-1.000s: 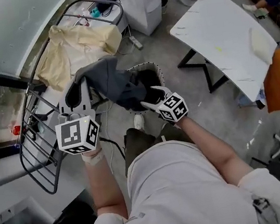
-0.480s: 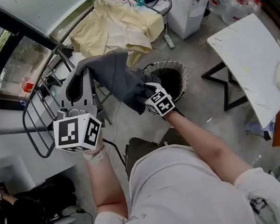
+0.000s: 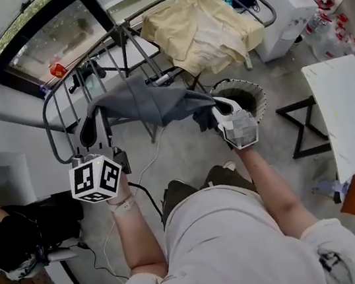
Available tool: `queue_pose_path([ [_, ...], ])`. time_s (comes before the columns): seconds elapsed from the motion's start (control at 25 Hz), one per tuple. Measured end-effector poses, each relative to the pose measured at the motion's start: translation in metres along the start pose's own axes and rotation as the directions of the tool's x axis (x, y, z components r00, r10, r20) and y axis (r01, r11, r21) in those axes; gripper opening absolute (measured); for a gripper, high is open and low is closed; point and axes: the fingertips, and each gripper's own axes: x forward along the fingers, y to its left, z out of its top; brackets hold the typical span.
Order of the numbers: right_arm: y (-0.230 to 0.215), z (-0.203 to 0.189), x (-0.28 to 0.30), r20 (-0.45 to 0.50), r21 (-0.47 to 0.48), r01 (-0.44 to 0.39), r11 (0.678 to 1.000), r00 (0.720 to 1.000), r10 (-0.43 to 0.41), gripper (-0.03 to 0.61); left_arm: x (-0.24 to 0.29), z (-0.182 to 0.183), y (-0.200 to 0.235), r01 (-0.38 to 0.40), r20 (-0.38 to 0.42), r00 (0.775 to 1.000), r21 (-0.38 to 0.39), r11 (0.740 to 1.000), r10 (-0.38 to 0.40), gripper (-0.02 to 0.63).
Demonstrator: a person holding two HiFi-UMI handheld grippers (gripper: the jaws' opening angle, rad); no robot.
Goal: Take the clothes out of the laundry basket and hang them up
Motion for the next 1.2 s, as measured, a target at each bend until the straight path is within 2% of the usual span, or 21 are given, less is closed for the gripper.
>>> queue_pose_path([
  [0.24, 0.055, 0.079, 0.013, 0.112, -0.153, 0.031, 0.988, 0.994, -0.014, 0.032, -0.064, -0.022, 0.098, -0.117, 0.009, 0.993, -0.103, 0.988, 0.119, 0.014],
  [0.4, 0.100, 0.121, 0.031, 0.139, -0.284, 0.018, 0.959, 0.990, 0.023, 0.032, -0.097, -0.030, 0.148, -0.167, 0.015, 0.985, -0.112, 0.980, 0.170, 0.014],
  [0.6, 0.161, 0.162, 0.053, 0.201, -0.371, 0.003, 0.929, 0.977, 0.077, 0.032, -0.135, -0.034, 0.208, -0.231, 0.063, 0.968, -0.135, 0.964, 0.241, 0.014],
  [0.72, 0.193, 0.183, 0.071, 0.210, -0.443, -0.010, 0.896, 0.971, 0.115, 0.032, -0.151, -0.032, 0.238, -0.263, 0.091, 0.956, -0.143, 0.954, 0.277, 0.014],
  [1.0, 0.244, 0.230, 0.116, 0.257, -0.486, -0.051, 0.873, 0.946, 0.198, 0.031, -0.166, -0.018, 0.284, -0.330, 0.145, 0.928, -0.097, 0.939, 0.342, 0.014],
  [1.2, 0.248, 0.257, 0.172, 0.264, -0.496, -0.093, 0.863, 0.931, 0.252, 0.031, -0.141, -0.010, 0.307, -0.381, 0.164, 0.912, -0.001, 0.924, 0.377, 0.014],
])
